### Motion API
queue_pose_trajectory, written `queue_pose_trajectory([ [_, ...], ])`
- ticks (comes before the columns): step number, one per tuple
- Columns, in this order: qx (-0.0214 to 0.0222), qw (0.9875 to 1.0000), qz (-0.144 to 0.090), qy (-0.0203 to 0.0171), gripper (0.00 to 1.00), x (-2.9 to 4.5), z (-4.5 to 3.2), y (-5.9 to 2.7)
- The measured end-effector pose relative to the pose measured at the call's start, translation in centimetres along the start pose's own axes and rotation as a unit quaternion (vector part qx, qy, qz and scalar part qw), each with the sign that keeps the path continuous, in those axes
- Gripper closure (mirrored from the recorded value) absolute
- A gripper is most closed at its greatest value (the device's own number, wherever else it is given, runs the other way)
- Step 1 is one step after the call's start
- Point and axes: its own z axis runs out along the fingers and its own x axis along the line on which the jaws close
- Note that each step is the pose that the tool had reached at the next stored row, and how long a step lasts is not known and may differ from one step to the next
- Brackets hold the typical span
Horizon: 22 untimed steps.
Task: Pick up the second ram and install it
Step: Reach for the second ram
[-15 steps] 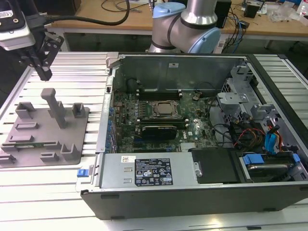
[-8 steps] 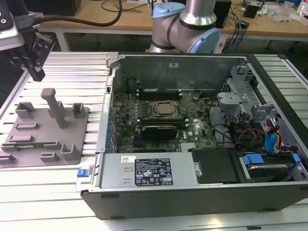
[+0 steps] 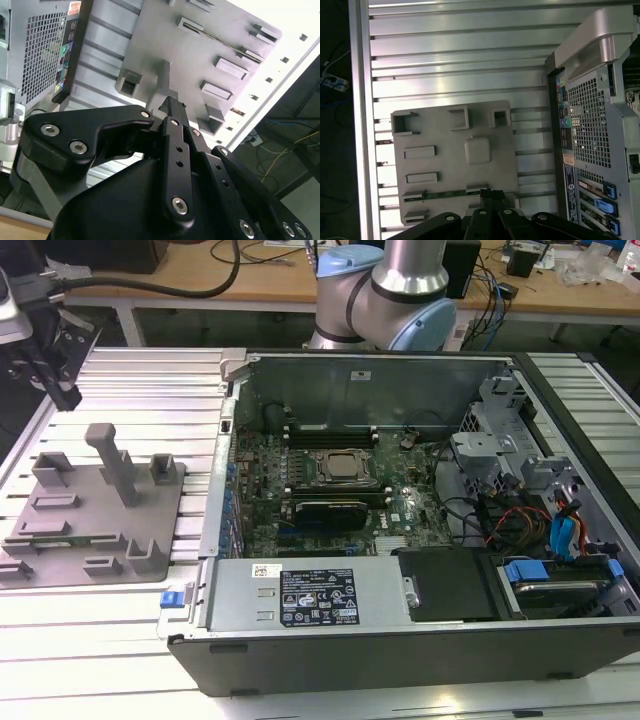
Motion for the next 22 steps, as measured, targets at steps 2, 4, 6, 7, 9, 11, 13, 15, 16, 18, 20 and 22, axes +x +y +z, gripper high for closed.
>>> queue_pose_trajectory([
  [2,0.0,1.0,0.0,-0.0001,0.92,0.2,0.04,-0.01],
  [4,0.0,1.0,0.0,0.0,0.92,0.6,0.08,-0.05],
  [6,0.0,1.0,0.0,0.0,0.92,1.01,0.13,-0.08],
  [7,0.0,1.0,0.0,0.0,0.92,1.25,0.14,-0.1],
  [9,0.0,1.0,0.0,0.0,0.92,1.83,0.2,-0.15],
  [11,0.0,1.0,0.0,0.0,0.92,2.33,0.3,-0.19],
  [13,0.0,1.0,0.0,0.0,0.92,2.71,0.46,-0.23],
  [15,0.0001,1.0,0.0,0.0,0.92,3.24,0.81,-0.34],
  [16,0.0001,1.0,0.0,-0.0001,0.92,3.42,0.9,-0.38],
  [18,0.0001,1.0,0.0,0.0,0.92,3.79,1.09,-0.47],
  [20,0.0001,1.0,0.0,0.0,0.92,4.08,1.25,-0.53],
  [22,0.0001,1.0,0.0,0.0,0.92,4.46,1.49,-0.62],
])
